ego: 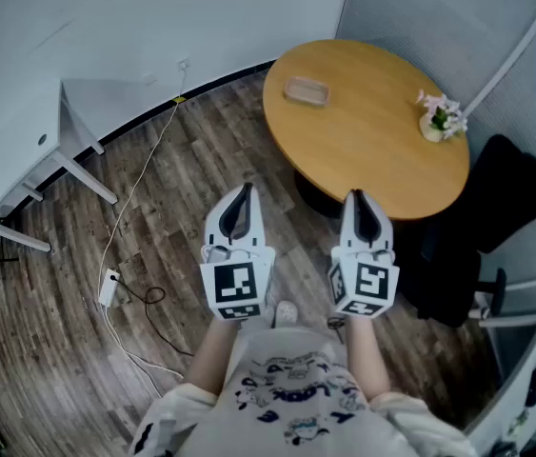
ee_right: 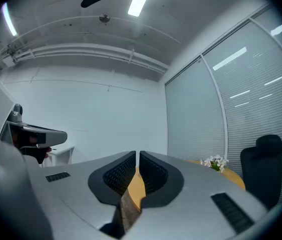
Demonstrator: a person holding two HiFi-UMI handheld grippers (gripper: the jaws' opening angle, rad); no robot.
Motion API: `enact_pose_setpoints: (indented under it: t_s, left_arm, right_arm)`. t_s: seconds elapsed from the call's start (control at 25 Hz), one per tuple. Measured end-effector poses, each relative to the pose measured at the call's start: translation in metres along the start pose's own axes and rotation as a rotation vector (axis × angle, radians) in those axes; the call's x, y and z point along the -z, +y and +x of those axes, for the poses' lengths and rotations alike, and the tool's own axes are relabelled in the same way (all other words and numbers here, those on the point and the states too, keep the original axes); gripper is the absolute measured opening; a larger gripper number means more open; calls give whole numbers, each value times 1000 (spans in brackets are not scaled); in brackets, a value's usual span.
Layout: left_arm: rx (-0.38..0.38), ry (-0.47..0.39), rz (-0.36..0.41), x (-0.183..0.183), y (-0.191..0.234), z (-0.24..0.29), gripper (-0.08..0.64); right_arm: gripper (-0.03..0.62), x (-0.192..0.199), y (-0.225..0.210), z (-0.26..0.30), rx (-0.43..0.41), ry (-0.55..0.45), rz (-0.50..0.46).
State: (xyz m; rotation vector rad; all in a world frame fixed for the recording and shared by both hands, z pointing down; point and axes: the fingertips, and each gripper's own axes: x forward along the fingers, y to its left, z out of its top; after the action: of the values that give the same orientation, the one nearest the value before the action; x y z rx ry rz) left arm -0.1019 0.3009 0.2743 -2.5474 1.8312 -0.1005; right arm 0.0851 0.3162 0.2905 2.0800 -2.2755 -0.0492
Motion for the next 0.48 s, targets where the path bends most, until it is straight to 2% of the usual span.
enact_pose_setpoints:
  t_s: [0.48]
  left_arm:
    - [-18, 13, 0, 4, -2, 19, 3]
  right_arm:
    - [26, 6, -13, 18, -9, 4, 16]
